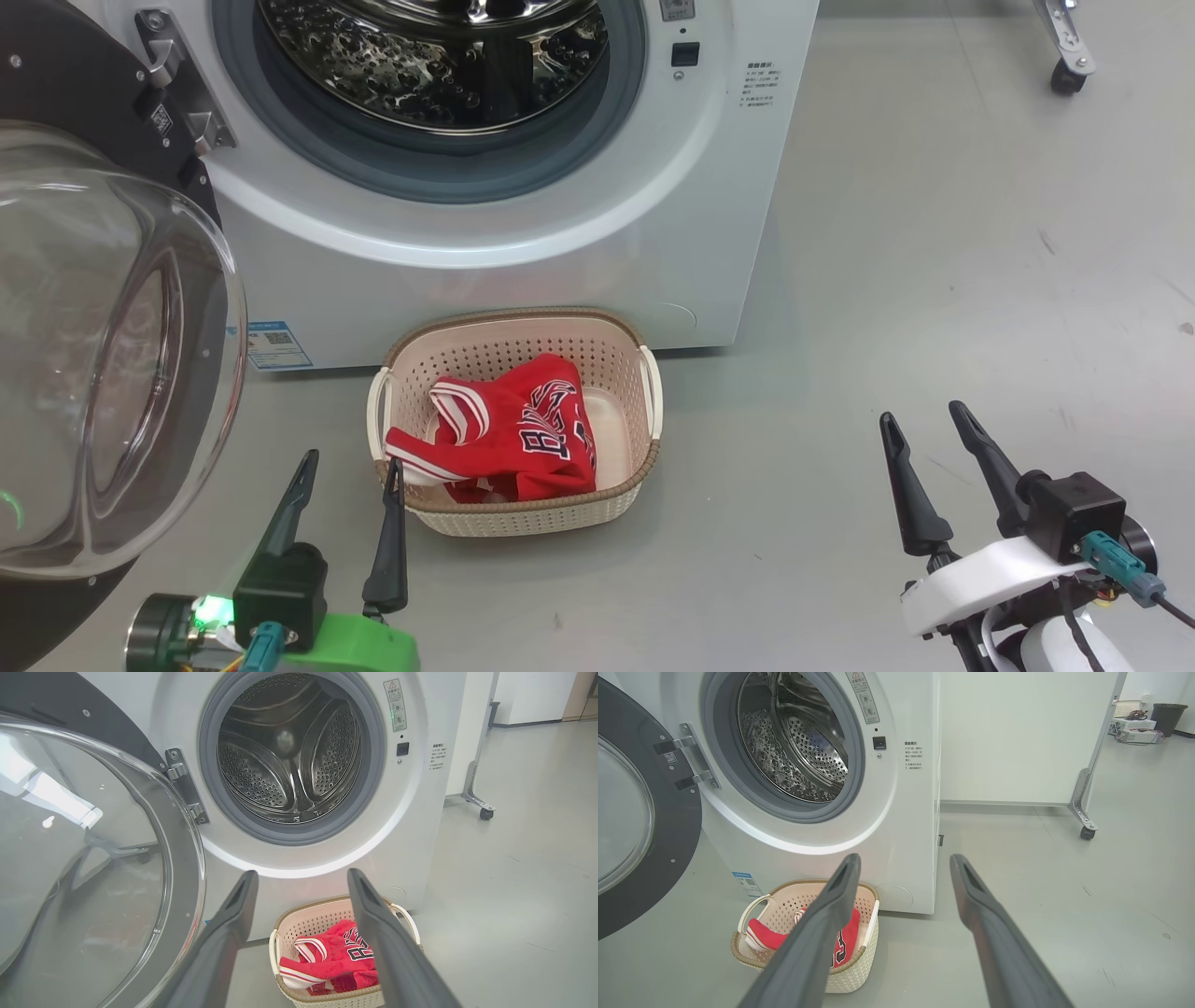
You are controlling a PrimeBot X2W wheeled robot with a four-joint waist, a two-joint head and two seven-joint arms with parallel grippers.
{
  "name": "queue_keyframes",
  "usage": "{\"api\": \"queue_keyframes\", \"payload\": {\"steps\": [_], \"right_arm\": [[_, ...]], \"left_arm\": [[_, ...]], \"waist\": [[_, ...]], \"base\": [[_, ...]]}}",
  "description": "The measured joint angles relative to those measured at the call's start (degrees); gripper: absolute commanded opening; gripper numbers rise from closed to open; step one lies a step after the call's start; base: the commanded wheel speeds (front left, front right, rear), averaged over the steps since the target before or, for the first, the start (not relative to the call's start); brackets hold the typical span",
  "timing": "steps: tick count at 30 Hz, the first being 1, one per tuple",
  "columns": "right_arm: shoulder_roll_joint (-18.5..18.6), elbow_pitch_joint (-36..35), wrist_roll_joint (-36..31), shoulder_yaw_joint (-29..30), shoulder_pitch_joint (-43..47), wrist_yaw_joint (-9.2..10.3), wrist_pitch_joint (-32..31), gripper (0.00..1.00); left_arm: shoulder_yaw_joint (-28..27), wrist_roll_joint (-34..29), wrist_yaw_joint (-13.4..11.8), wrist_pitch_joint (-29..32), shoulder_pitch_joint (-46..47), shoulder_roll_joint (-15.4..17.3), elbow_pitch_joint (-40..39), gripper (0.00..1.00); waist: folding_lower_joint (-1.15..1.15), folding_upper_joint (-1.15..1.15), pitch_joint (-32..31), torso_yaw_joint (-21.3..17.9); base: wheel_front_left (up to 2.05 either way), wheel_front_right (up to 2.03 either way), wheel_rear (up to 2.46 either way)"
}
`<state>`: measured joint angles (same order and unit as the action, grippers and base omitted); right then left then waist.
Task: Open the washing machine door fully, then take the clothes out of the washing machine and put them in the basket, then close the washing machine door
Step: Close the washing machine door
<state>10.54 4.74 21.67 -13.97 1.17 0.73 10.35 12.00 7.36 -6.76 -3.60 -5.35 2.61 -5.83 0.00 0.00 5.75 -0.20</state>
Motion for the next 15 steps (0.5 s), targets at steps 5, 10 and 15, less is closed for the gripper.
{"api": "queue_keyframes", "payload": {"steps": [5,10,15], "right_arm": [[0.1,-0.1,0.0,0.1,0.0,0.01,0.0,1.0],[0.1,-0.1,0.0,0.1,0.0,0.01,0.0,1.0],[0.2,-0.1,0.0,0.1,0.0,0.01,0.0,1.0]], "left_arm": [[-0.2,0.0,0.0,0.0,0.0,0.0,-0.1,1.0],[-0.4,-0.2,0.0,0.0,0.0,0.0,-0.1,1.0],[-0.4,-0.2,0.0,0.0,0.0,0.0,-0.1,1.0]], "waist": [[0.0,0.0,0.1,0.1],[0.0,0.0,0.1,0.2],[0.0,0.0,-0.1,0.4]], "base": [[-0.04,0.04,0.0],[0.0,0.0,0.0],[0.0,0.0,0.0]]}}
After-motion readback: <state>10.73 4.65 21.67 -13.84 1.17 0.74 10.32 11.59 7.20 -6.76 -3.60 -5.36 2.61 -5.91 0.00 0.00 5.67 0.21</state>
